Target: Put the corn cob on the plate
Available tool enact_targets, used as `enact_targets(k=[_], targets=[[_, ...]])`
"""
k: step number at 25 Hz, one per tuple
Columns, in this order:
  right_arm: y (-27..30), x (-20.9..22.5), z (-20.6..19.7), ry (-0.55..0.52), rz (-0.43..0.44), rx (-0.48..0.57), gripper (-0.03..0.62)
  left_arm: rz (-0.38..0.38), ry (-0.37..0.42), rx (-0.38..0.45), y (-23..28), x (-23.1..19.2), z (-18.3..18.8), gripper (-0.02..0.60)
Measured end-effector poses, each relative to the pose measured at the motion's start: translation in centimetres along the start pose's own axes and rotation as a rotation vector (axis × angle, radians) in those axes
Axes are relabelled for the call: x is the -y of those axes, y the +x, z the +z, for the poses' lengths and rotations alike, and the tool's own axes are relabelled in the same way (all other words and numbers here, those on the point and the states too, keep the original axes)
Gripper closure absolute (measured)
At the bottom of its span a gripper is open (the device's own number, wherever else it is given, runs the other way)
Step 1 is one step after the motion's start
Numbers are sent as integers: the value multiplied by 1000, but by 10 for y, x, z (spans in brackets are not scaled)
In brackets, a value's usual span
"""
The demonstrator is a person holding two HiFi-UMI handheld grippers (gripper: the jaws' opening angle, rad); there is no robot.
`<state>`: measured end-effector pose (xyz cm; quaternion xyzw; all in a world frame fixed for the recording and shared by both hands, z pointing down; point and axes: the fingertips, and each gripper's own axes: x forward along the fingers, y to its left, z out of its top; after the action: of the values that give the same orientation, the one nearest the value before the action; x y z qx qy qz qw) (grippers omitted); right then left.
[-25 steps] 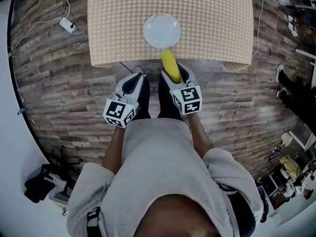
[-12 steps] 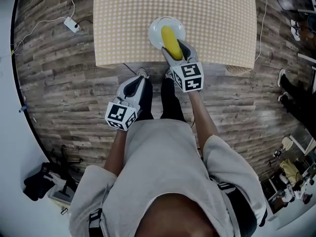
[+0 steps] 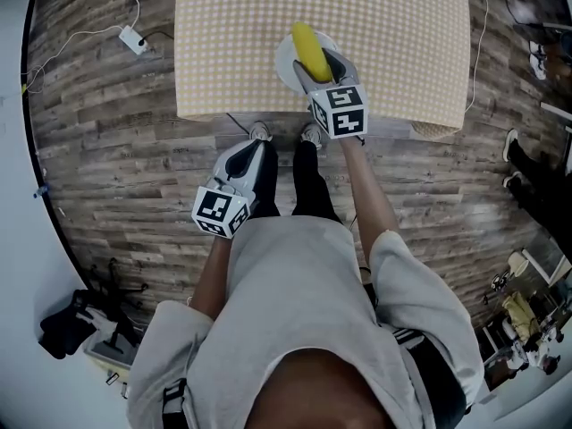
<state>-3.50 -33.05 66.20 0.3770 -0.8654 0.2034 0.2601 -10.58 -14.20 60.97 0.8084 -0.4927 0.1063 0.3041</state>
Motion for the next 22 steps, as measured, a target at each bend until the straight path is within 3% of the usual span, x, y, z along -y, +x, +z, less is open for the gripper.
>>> enact_targets(k=[12, 22], targets=[[19, 5, -28, -53, -70, -169, 338, -3, -2, -2, 4, -7, 5, 574], [25, 5, -30, -116, -102, -186, 339, -4, -12, 2, 6, -12, 8, 574]])
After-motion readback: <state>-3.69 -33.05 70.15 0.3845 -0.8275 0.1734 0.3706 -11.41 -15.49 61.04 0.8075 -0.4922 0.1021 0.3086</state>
